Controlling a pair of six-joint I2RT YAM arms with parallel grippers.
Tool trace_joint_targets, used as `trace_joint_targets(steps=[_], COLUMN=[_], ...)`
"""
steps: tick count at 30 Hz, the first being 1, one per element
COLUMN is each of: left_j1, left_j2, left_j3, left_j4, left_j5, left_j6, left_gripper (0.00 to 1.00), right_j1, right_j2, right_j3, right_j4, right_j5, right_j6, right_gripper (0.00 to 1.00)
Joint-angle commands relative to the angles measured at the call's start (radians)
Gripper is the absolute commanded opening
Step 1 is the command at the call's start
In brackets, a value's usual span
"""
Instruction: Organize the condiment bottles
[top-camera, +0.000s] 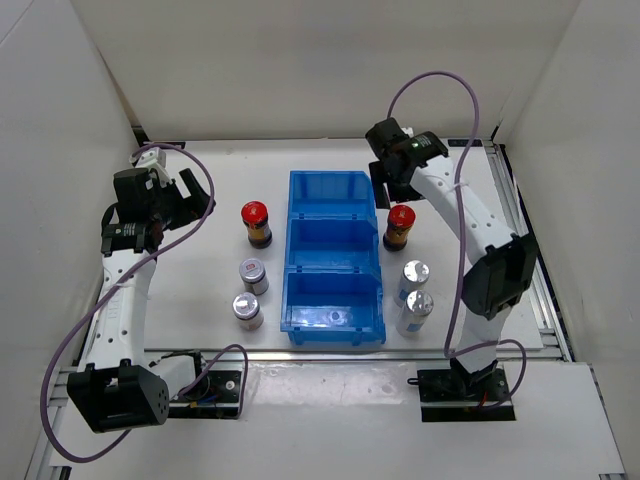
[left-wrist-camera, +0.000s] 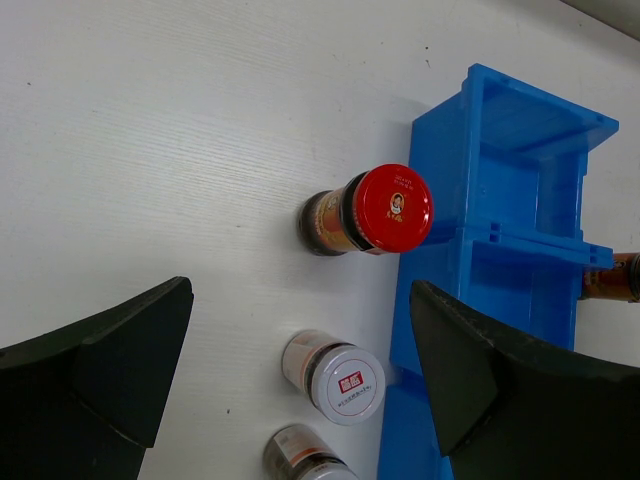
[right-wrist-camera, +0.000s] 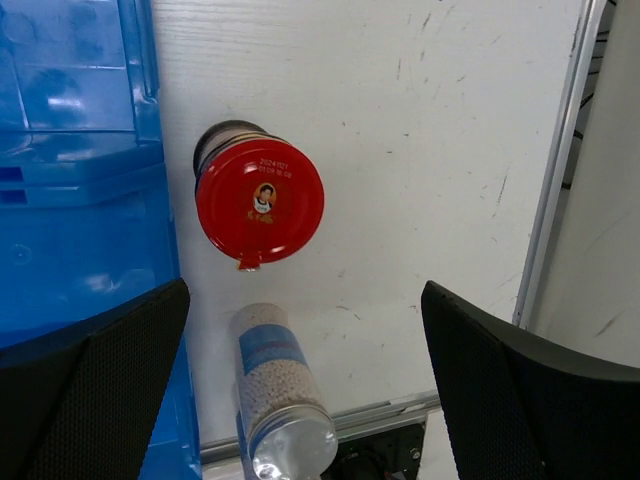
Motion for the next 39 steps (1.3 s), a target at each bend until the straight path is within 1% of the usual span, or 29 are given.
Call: trace_joint_targets(steps=[1, 3, 7, 9, 10, 11, 12, 13, 14, 16, 19, 21, 22, 24, 26, 27, 28, 31, 33, 37, 38, 39], left_j1=[0.003, 0.003, 0.003, 0.003, 0.003, 0.003, 0.003, 0.003, 0.003, 0.003, 0.003, 0.003, 0.003, 0.003, 0.003, 0.003, 0.003, 0.003, 0.003, 0.003, 0.003, 0.003], left_j2=[-0.025, -0.025, -0.015, -0.015, -0.015, -0.015, -0.005, -0.005, -0.005, -0.005, 0.005, 0.005, 0.014, 0.014, 0.014, 0.014, 0.014, 0.014, 0.023, 0.023, 0.023, 0.023], left_j3=[-0.009, -0.009, -0.009, -0.009, -0.009, -0.009, -0.009, -0.009, -0.009, -0.009, -0.009, -0.009, -0.009, -0.009, -0.009, -0.009, -0.009, -0.009, -0.009, -0.009, -0.009, -0.009], left_j4=[-0.003, -0.003, -0.003, -0.003, -0.003, -0.003, -0.003, -0.003, -0.003, -0.003, -0.003, -0.003, -0.003, -0.003, -0.003, -0.003, -0.003, -0.003, -0.003, -0.003, -0.003, -0.003], left_j5=[0.014, 0.014, 0.023, 0.023, 0.023, 0.023, 0.023, 0.023, 0.023, 0.023, 0.032, 0.032, 0.032, 0.032, 0.032, 0.032, 0.032, 0.032, 0.032, 0.032, 0.032, 0.032], left_j6=[-0.001, -0.001, -0.001, -0.001, -0.001, -0.001, -0.001, -0.001, -0.001, -0.001, -0.001, -0.001, -0.001, -0.001, -0.001, -0.001, -0.001, -0.001, -0.001, -0.001, -0.001, -0.001], left_gripper=[1.00, 1.00, 1.00, 1.00, 1.00, 1.00, 1.00, 1.00, 1.00, 1.00, 1.00, 1.00, 1.00, 1.00, 1.00, 1.00, 1.00, 1.00, 1.00, 1.00, 1.00, 1.00], right_j1=[-0.005, -0.005, -0.017, -0.046, -0.056, -0.077, -0.088, -0.098, -0.108, -0.123, -0.134, -0.143, -0.143, -0.154, -0.163, -0.163, -0.163, -0.163, -0.163, -0.163, -0.163, -0.163], right_j2=[0.026, 0.046, 0.046, 0.036, 0.036, 0.025, 0.025, 0.011, 0.000, 0.000, 0.000, 0.000, 0.000, 0.000, 0.011, 0.011, 0.011, 0.020, -0.003, -0.069, -0.098, -0.110], right_j3=[0.064, 0.064, -0.054, -0.128, -0.148, -0.186, -0.186, -0.232, -0.249, -0.271, -0.283, -0.283, -0.292, -0.303, -0.312, -0.312, -0.312, -0.324, -0.324, -0.305, -0.292, -0.279], right_j4=[0.002, 0.022, 0.133, 0.178, 0.198, 0.236, 0.259, 0.287, 0.323, 0.333, 0.358, 0.367, 0.379, 0.399, 0.414, 0.414, 0.414, 0.414, 0.414, 0.402, 0.402, 0.387], right_j5=[0.007, 0.007, -0.039, -0.097, -0.098, -0.151, -0.185, -0.219, -0.240, -0.265, -0.265, -0.276, -0.286, -0.303, -0.328, -0.328, -0.339, -0.339, -0.339, -0.261, -0.227, -0.210], right_j6=[0.017, 0.017, 0.017, 0.017, 0.017, 0.017, 0.017, 0.008, 0.008, 0.008, 0.008, 0.008, 0.008, 0.008, 0.008, 0.008, 0.008, 0.008, 0.008, 0.017, 0.017, 0.017], right_gripper=[1.00, 1.00, 1.00, 1.00, 1.00, 1.00, 1.00, 1.00, 1.00, 0.99, 0.98, 0.94, 0.90, 0.88, 0.82, 0.79, 0.72, 0.66, 0.59, 0.39, 0.31, 0.26])
